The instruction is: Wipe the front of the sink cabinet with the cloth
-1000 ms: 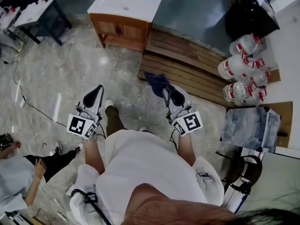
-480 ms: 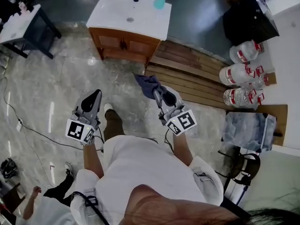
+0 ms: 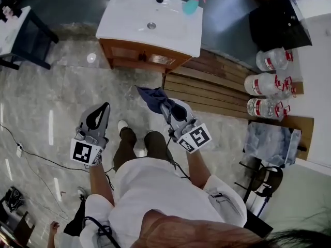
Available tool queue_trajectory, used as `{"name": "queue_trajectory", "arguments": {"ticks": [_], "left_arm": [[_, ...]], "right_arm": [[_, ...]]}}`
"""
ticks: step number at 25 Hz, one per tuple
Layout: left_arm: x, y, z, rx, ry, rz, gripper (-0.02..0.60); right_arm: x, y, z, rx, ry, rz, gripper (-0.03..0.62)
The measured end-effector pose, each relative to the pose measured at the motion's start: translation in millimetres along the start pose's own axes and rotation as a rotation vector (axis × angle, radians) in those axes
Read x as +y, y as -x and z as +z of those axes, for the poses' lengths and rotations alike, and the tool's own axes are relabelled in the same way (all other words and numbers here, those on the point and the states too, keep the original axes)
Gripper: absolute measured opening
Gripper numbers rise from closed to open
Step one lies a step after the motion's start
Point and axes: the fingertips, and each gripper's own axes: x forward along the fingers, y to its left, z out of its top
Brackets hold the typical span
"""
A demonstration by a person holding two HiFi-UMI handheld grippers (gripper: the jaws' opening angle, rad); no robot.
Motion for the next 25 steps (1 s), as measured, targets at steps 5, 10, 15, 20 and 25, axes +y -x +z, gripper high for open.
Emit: {"name": "queue_trajectory", "arguments": {"ticks": [5, 10, 15, 20, 25], "left_arm": [[27.6, -38.6, -89.7, -0.009, 0.037, 0.035, 0.001], [62.5, -77.7, -216.0, -0.088, 0.011, 0.036, 0.002], [100.9, -109.7, -329.3, -0.129, -0.031, 0.048, 0.001], [141.9, -119.5, -393.6, -0.168, -0.065, 0.1, 0.001], [153.3, -116.4, -422.6, -0.191, -0.107, 0.139, 0.002]], "right_arm": [[-53.2, -45.9, -88.1, 0.009, 0.041, 0.019, 0.063], [-95.0, -114.6, -197.5, -0.019, 0.145, 0.032, 0.063], [-127.6, -168.7, -300.1, -0.067, 0.187, 0.048, 0.064], [-151.2, -201.5, -370.9, -0.109, 0.199, 0.062, 0.064], [-163.5, -203.8, -403.7, -0.137, 0.196, 0.067, 0.064]]}}
